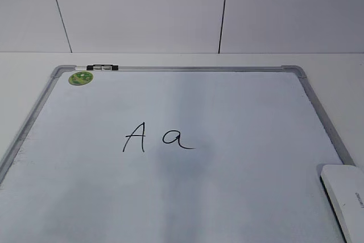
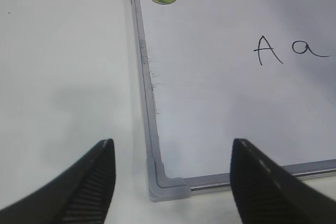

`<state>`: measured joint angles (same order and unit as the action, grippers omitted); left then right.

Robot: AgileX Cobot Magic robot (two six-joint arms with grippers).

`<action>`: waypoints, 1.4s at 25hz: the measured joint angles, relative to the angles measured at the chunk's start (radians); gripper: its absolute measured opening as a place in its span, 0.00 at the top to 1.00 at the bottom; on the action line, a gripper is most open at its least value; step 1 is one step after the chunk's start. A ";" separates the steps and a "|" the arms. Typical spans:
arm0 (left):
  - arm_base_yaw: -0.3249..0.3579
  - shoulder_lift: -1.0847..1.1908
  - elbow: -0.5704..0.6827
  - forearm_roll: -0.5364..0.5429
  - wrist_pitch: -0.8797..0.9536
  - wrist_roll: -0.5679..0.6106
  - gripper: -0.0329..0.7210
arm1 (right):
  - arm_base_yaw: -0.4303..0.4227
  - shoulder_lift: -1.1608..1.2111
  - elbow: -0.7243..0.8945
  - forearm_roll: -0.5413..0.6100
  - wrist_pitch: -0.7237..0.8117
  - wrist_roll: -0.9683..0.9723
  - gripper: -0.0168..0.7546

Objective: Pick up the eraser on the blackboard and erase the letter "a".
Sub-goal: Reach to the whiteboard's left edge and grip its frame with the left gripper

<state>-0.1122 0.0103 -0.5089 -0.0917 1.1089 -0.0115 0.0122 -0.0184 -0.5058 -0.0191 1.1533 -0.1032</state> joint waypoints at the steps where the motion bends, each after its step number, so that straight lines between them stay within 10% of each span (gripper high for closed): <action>1: 0.000 0.000 0.000 0.000 0.000 0.000 0.28 | 0.000 0.000 0.000 0.000 0.000 0.000 0.21; 35: 0.000 0.000 0.000 0.000 -0.002 0.000 0.23 | 0.000 0.000 0.000 -0.002 0.000 0.000 0.21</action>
<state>-0.1122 0.0103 -0.5089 -0.0917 1.1074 -0.0115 0.0122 -0.0184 -0.5058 -0.0213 1.1533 -0.1032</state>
